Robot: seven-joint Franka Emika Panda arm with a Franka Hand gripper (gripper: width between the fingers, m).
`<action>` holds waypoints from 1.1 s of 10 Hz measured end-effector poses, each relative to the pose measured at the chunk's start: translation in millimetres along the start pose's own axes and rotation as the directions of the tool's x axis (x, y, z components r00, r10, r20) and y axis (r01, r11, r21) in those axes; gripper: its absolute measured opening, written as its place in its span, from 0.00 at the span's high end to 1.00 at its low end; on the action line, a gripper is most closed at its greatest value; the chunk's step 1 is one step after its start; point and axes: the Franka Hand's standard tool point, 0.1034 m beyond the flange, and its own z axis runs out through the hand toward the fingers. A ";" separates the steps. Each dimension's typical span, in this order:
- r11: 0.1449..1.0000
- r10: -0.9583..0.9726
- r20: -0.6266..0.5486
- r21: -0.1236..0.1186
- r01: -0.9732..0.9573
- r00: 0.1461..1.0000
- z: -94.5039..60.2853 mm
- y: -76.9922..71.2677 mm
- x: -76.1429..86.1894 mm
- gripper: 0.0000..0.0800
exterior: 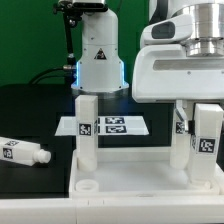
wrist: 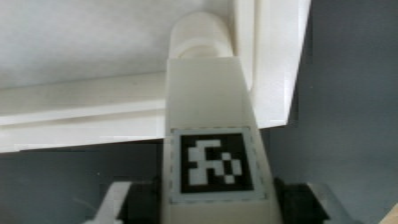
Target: Assemble desk
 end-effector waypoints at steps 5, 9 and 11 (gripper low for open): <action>1.000 0.020 0.037 0.002 -0.021 0.999 -4.5 1.7 11.9 0.22; 0.998 0.060 0.394 -0.032 -0.052 0.917 -5.2 7.6 4.7 0.19; 0.995 0.098 0.397 -0.046 -0.087 0.912 -6.4 0.8 12.7 0.19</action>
Offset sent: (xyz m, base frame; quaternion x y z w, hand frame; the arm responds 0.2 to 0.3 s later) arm 0.0093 0.0010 0.0168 0.0193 -0.0251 0.0199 0.9993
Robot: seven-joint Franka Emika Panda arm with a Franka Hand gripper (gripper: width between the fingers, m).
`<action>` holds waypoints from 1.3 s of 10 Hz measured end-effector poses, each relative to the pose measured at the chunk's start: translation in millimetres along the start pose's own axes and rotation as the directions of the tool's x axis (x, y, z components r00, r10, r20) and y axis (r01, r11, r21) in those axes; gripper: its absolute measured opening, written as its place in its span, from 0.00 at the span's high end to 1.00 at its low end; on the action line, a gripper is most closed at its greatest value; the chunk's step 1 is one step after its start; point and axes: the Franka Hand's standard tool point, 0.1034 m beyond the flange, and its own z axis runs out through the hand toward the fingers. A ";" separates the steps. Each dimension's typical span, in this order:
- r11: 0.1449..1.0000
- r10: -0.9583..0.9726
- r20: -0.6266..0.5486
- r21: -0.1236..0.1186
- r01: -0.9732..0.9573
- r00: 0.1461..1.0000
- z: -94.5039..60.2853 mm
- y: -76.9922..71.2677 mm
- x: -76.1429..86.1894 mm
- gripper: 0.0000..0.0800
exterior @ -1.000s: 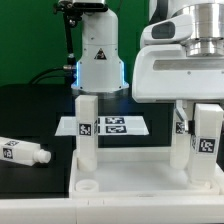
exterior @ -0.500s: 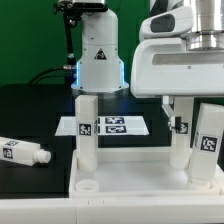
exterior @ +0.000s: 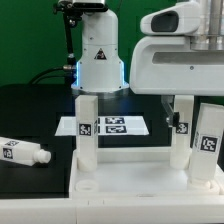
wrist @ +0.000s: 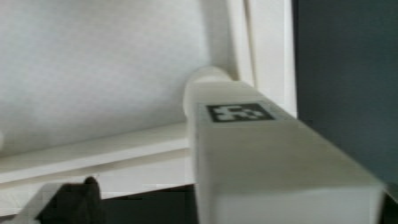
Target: Assemble desk
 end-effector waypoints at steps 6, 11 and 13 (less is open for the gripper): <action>0.943 0.334 0.002 0.001 -0.334 0.943 0.8 1.8 0.1 0.64; 0.485 0.873 0.032 0.046 -0.873 0.487 2.6 7.8 6.6 0.64; 0.246 0.963 0.089 0.082 -0.966 0.253 4.2 14.5 5.1 0.64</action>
Offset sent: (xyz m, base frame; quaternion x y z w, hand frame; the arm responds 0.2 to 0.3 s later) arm 0.0000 0.0000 0.0000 0.0000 0.0000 0.1938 0.9810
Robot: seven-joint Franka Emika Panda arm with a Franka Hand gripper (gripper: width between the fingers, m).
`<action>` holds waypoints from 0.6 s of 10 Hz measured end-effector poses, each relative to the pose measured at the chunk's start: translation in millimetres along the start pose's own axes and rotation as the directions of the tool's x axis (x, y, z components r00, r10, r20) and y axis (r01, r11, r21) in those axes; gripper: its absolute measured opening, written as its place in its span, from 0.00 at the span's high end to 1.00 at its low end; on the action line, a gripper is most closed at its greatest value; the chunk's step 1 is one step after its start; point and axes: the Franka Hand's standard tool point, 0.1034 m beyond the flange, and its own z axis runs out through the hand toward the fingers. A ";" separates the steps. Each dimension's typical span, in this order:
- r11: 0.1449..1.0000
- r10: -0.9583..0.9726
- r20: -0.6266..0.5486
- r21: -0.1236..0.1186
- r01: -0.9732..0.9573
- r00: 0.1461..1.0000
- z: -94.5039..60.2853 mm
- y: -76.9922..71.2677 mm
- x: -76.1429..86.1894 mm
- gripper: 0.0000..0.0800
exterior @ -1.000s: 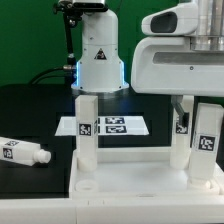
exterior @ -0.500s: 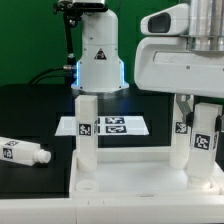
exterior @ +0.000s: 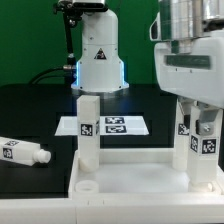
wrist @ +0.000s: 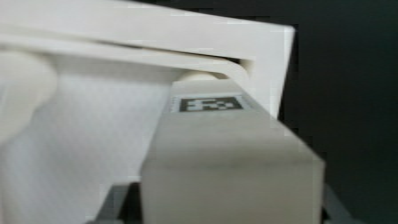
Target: Assemble desk
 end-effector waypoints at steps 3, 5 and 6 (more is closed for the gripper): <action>0.997 0.083 0.021 -0.007 -0.083 0.996 0.2 0.4 1.9 0.64; 0.988 -0.152 0.009 -0.040 0.152 0.988 -3.2 -0.9 -3.5 0.33; 0.966 -0.251 0.017 -0.054 0.252 0.968 -6.3 -3.2 -10.7 0.23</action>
Offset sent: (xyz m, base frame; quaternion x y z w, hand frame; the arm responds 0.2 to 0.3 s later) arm 0.0000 0.0000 0.0000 0.0000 0.0000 -0.0650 0.9979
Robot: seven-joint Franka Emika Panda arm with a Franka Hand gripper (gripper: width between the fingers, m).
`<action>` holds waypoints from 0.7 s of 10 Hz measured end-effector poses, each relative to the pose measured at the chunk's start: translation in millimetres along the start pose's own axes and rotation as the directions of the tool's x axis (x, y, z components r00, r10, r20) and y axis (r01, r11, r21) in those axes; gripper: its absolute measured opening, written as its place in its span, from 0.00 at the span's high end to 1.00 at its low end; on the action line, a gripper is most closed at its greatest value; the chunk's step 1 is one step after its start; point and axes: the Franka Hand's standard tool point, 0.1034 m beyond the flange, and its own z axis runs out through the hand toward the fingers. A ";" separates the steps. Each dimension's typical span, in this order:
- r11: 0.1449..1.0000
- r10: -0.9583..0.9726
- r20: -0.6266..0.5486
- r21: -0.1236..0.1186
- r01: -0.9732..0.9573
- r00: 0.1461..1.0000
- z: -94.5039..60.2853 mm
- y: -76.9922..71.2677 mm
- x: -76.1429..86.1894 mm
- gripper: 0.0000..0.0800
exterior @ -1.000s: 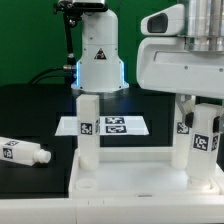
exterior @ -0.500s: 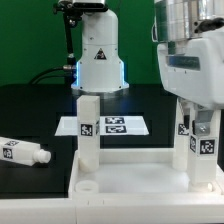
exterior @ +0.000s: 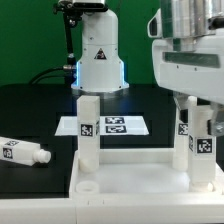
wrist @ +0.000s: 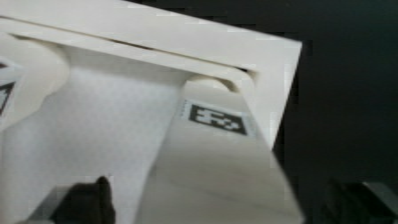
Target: Assemble desk
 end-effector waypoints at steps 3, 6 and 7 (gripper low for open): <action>0.965 -0.261 -0.009 -0.024 0.260 0.965 -0.5 0.2 -1.7 0.19; 0.825 -0.565 -0.032 -0.057 0.563 0.825 -5.5 -3.1 -0.5 0.19; 0.697 -0.717 -0.035 -0.069 0.714 0.696 -6.9 -5.7 -3.0 0.19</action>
Offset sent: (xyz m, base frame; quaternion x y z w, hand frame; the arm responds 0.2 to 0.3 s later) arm 0.0000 0.0000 0.0000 0.0000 0.0000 -0.1938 0.9810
